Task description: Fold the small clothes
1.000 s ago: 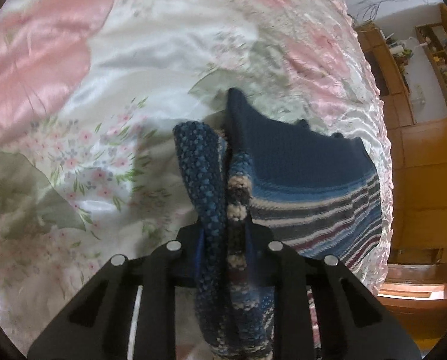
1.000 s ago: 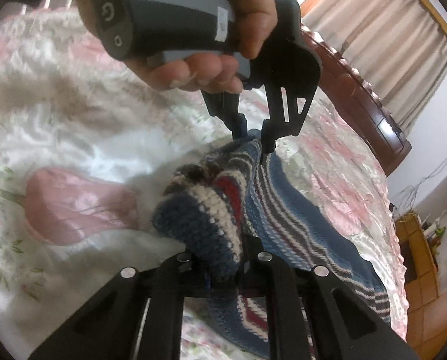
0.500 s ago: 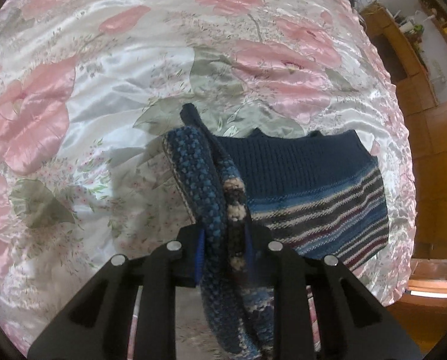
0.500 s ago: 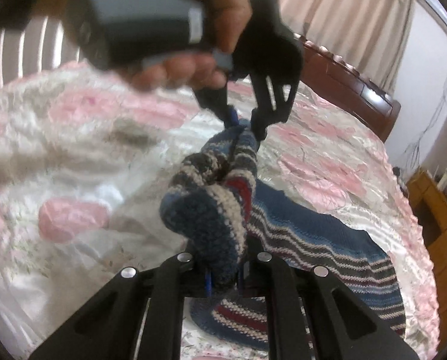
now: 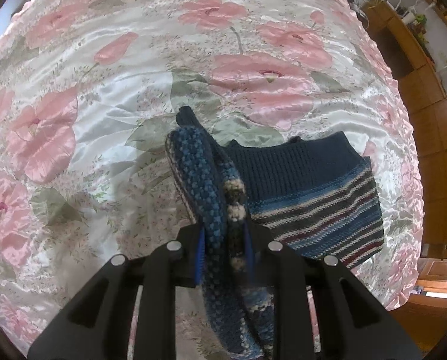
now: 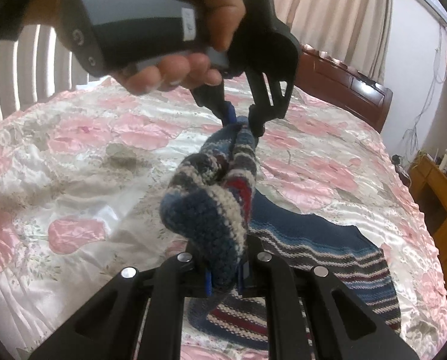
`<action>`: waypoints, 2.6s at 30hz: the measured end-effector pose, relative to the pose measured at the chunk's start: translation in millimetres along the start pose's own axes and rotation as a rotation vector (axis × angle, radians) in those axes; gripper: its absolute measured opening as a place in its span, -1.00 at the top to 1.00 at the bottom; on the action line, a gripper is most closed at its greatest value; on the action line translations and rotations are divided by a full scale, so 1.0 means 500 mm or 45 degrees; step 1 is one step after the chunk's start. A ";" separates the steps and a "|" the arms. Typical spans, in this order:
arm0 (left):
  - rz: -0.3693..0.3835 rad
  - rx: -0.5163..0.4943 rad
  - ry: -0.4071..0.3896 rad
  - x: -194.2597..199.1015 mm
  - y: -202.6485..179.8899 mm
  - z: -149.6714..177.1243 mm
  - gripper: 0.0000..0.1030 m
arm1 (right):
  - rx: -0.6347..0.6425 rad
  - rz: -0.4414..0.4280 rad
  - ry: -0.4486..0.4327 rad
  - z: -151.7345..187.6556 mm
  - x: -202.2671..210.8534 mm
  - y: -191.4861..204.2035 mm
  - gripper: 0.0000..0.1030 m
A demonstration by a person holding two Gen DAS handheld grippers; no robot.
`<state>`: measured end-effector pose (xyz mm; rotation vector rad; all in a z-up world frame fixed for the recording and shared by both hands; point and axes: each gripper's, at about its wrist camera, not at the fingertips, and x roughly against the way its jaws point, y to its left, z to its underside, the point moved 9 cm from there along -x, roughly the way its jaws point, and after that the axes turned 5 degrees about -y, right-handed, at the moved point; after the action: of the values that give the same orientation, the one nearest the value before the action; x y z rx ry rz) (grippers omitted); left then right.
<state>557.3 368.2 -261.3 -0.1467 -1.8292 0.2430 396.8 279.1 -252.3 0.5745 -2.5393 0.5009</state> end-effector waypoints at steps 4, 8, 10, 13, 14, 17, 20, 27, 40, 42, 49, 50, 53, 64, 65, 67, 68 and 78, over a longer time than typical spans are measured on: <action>0.007 -0.016 -0.014 0.013 -0.032 -0.007 0.61 | -0.037 0.010 -0.006 -0.008 0.014 -0.029 0.79; 0.001 -0.045 -0.023 0.022 -0.068 -0.017 0.61 | -0.072 0.018 -0.013 -0.012 0.025 -0.056 0.79; 0.001 -0.065 -0.027 0.027 -0.088 -0.022 0.61 | -0.090 0.022 -0.018 -0.014 0.033 -0.072 0.79; 0.005 -0.087 -0.035 0.033 -0.118 -0.029 0.61 | -0.119 0.024 -0.024 -0.017 0.042 -0.095 0.79; 0.006 -0.093 -0.038 0.034 -0.127 -0.031 0.61 | -0.125 0.029 -0.026 -0.018 0.045 -0.103 0.79; 0.009 -0.120 -0.047 0.036 -0.166 -0.039 0.61 | -0.157 0.039 -0.034 -0.017 0.057 -0.136 0.79; 0.016 -0.141 -0.051 0.035 -0.206 -0.047 0.61 | -0.178 0.054 -0.043 -0.013 0.067 -0.169 0.80; 0.011 -0.203 -0.046 0.007 -0.308 -0.068 0.61 | -0.280 0.080 -0.044 0.008 0.076 -0.263 0.80; 0.043 -0.260 -0.001 -0.096 -0.450 -0.074 0.61 | -0.514 0.045 -0.020 0.108 0.067 -0.400 0.79; 0.028 -0.264 0.011 -0.112 -0.460 -0.072 0.61 | -0.548 0.040 -0.007 0.128 0.055 -0.411 0.79; 0.022 -0.262 0.024 -0.160 -0.486 -0.072 0.61 | -0.593 0.050 0.038 0.174 0.043 -0.454 0.79; 0.022 -0.265 0.024 -0.164 -0.491 -0.072 0.61 | -0.602 0.049 0.040 0.178 0.043 -0.458 0.79; 0.014 -0.281 0.018 -0.180 -0.513 -0.068 0.61 | -0.618 0.051 0.050 0.189 0.044 -0.469 0.79; 0.033 -0.276 0.023 -0.228 -0.559 -0.060 0.59 | -0.656 0.031 0.110 0.244 0.039 -0.502 0.78; 0.032 -0.274 0.025 -0.235 -0.563 -0.057 0.59 | -0.645 0.030 0.119 0.251 0.038 -0.502 0.77; 0.025 -0.286 0.025 -0.250 -0.577 -0.050 0.58 | -0.689 -0.034 0.140 0.273 0.036 -0.510 0.77; 0.028 -0.288 0.022 -0.256 -0.583 -0.048 0.58 | -0.725 -0.063 0.145 0.281 0.035 -0.515 0.77; 0.085 -0.281 -0.031 -0.279 -0.630 -0.041 0.15 | -1.044 -0.335 0.236 0.392 0.016 -0.554 0.69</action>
<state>622.6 33.0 -310.3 -0.3602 -1.8746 0.0889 450.1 -43.9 -341.8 0.4927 -2.1774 -0.5419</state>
